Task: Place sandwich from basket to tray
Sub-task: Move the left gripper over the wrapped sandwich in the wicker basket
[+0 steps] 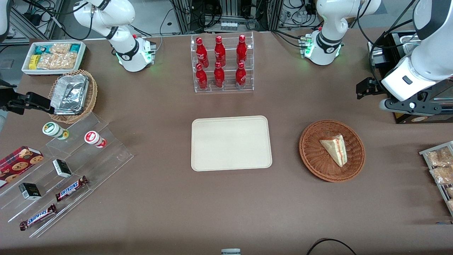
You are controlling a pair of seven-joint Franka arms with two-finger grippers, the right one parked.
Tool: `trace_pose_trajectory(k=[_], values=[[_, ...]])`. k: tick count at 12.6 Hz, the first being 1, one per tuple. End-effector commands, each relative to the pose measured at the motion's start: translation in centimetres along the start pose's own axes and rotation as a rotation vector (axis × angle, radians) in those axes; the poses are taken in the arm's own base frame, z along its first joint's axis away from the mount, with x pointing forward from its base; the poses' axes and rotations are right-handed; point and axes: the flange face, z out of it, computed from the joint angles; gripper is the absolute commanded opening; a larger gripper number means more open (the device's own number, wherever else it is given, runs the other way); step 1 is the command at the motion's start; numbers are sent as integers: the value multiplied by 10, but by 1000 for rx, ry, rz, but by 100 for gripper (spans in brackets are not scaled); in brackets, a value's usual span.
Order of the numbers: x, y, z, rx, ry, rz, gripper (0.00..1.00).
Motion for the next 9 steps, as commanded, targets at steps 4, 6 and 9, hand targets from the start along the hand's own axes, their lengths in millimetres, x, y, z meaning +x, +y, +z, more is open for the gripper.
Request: trace_pose_trajectory(k=[4,6,9], values=[[-1,-2,18,-45,-48,-12,100],[7,-7,40,-46,-73,-18,100],[17,-8,93,-42,-66,-30,100]])
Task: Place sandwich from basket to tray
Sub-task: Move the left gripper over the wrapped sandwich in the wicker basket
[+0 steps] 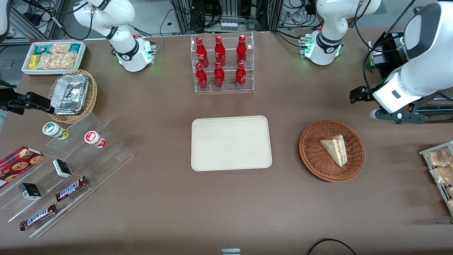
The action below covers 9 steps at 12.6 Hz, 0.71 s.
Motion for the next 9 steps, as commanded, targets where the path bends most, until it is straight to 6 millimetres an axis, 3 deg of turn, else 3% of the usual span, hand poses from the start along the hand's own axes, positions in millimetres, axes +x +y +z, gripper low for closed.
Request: trace_pose_trajectory(k=[1,3,9], values=[[10,-4,49,-7,28,-18,100],[10,-5,92,-4,32,-20,100],[19,-13,159,-5,155,-89,100]])
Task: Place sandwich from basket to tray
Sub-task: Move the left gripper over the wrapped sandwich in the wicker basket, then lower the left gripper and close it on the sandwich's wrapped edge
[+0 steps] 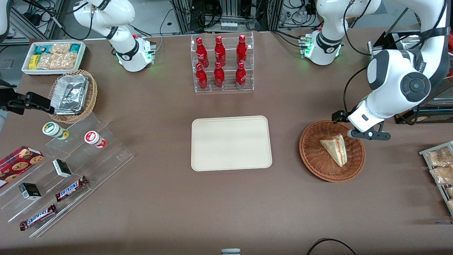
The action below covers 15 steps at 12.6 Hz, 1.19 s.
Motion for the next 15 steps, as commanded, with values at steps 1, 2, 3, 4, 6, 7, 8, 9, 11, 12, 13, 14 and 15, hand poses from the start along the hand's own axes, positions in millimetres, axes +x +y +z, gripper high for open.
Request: trace_pose_trajectory(k=[1,2,3,4,6,7,8,9,11,12,13,14,15], values=[[-4,-7,22,-6,55,-89,100],[-2,-8,29,-9,52,-139,100],[1,-9,31,-10,66,-187,100],[3,-10,36,-12,75,-259,100],[8,-11,43,-23,100,-395,100],[8,-21,46,-31,115,-458,100],[10,-22,53,-35,108,-526,100],[13,-23,57,-46,125,-599,100],[14,-23,68,-52,128,-652,100],[14,-23,72,-52,120,-662,100],[16,-23,79,-52,108,-685,100],[18,-23,87,-54,104,-701,100],[22,-20,97,-58,108,-715,100]])
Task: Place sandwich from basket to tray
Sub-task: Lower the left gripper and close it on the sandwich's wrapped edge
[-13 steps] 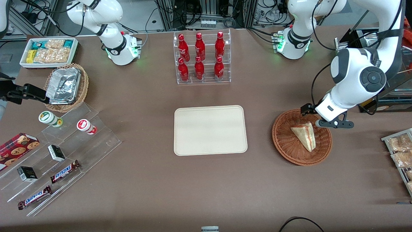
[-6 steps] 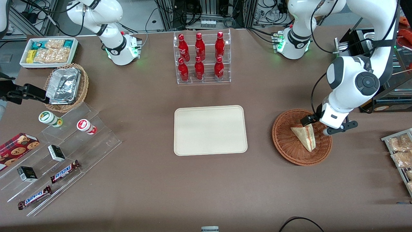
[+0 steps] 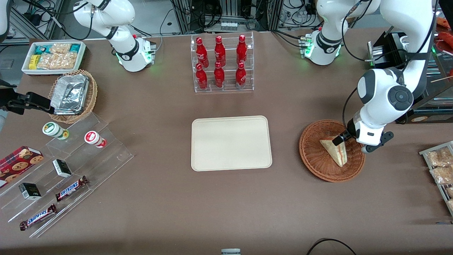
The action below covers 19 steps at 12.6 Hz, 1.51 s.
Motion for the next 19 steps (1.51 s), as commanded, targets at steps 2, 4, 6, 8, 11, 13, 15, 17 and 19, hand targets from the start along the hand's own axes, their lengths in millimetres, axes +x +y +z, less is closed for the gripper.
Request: trace_pose_trajectory(k=[2,4,6,8,11,13,15,17,19], values=[[1,4,25,-8,-1,-43,100],[1,4,35,-4,-11,-45,100],[2,5,41,-8,-8,-47,91],[1,5,42,-3,-15,-45,22],[3,7,34,-9,-6,-39,0],[12,14,14,-3,-16,-39,0],[16,30,-10,20,-48,-24,0],[11,50,-28,23,-58,15,0],[-6,84,-45,44,-83,85,0]])
